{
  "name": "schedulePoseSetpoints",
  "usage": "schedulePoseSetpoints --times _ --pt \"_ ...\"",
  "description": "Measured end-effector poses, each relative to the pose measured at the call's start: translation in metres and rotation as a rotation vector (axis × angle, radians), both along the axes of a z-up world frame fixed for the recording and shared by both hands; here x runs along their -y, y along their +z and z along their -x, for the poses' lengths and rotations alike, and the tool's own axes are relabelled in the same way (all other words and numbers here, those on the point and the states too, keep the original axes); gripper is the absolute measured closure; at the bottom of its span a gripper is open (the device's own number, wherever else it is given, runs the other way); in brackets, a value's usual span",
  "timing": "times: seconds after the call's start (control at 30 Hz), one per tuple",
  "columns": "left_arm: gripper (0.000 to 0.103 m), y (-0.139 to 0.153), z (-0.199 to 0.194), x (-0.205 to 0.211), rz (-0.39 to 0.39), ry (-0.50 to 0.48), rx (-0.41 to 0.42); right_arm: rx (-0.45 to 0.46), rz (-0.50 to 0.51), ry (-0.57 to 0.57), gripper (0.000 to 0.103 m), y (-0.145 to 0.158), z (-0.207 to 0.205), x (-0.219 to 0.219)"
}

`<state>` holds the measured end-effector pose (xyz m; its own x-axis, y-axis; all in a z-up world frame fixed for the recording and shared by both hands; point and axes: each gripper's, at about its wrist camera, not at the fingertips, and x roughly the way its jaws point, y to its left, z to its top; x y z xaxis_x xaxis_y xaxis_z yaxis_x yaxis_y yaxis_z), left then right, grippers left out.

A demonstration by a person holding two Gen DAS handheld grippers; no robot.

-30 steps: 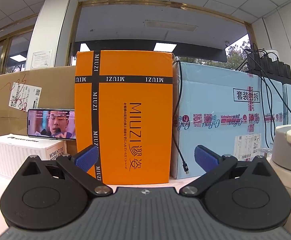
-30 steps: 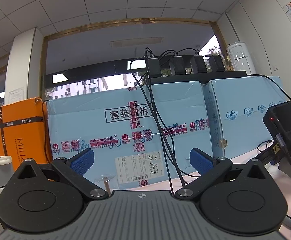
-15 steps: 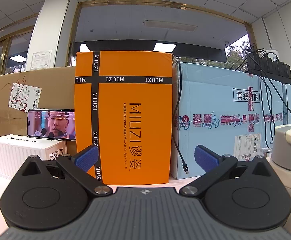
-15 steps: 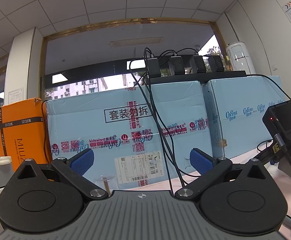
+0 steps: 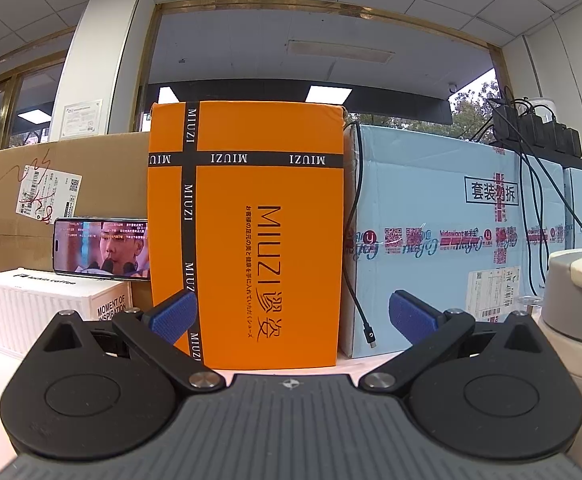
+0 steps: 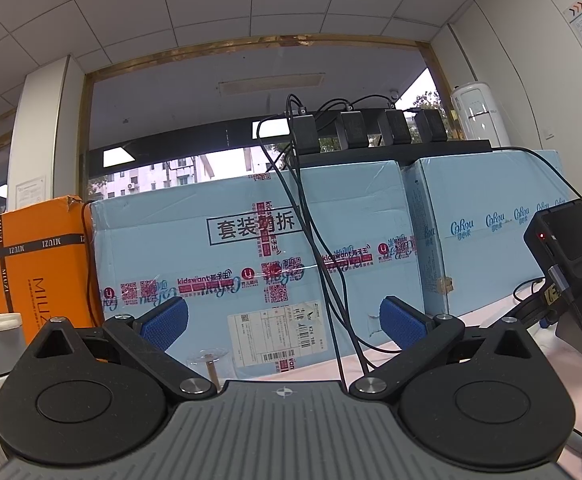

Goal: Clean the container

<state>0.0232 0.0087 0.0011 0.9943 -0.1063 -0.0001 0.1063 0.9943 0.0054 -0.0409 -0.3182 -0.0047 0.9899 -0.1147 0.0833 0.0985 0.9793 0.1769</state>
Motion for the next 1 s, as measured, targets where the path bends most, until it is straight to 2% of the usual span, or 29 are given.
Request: schedulePoseSetpoints --times 1.0 --pt "0.000 -0.0001 -0.0019 0.0014 -0.001 -0.001 0.002 0.002 0.001 -0.002 0.000 -0.0022 -0.0005 -0.0001"
